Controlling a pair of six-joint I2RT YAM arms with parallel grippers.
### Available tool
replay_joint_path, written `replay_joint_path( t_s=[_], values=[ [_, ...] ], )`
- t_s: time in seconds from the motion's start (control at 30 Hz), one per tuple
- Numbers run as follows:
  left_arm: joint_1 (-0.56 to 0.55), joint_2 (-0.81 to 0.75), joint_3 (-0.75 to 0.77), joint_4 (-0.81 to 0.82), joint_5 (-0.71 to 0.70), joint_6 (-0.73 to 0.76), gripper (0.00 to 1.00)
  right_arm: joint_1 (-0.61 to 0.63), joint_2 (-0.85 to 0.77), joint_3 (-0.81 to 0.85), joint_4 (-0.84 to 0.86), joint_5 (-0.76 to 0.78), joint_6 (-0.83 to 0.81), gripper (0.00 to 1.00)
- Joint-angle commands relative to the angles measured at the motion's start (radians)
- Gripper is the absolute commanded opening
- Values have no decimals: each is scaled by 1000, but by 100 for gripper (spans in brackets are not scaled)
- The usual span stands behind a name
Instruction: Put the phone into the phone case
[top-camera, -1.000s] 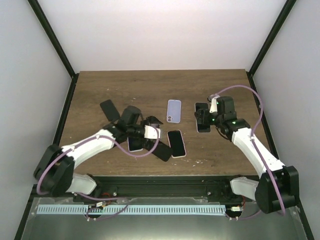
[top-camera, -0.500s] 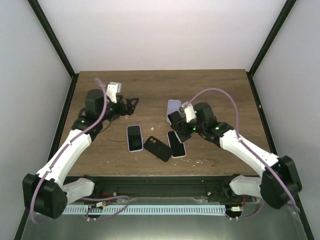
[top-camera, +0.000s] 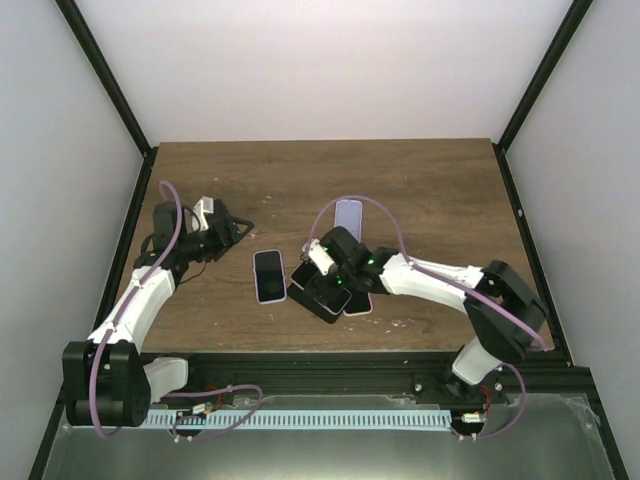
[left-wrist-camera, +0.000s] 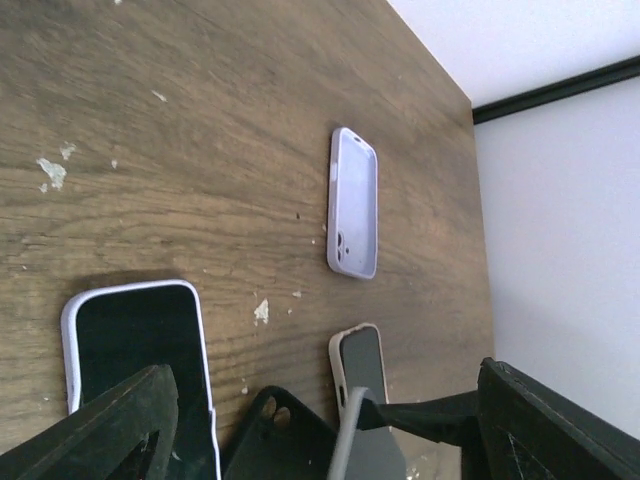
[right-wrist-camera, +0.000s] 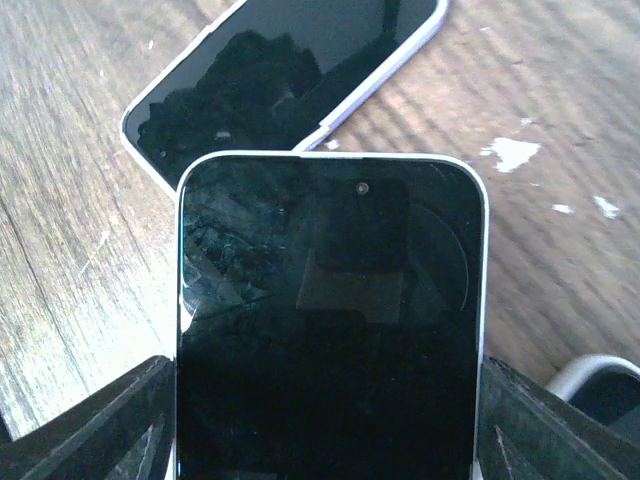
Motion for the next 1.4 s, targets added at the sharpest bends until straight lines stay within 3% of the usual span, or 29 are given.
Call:
replay_joint_path(
  t_s=[0.0,0.47,1.37],
  values=[
    [5,-16,-7,-5,68,-23,82,62,73,104,-41,51,-55,55],
    [9,-46,-22,-65,26,10,81,95,215,206,-121,149,-59,56],
    [9,-46,-34,-110,55,25,74,110,247,195,-165,181,-51,65]
  ],
)
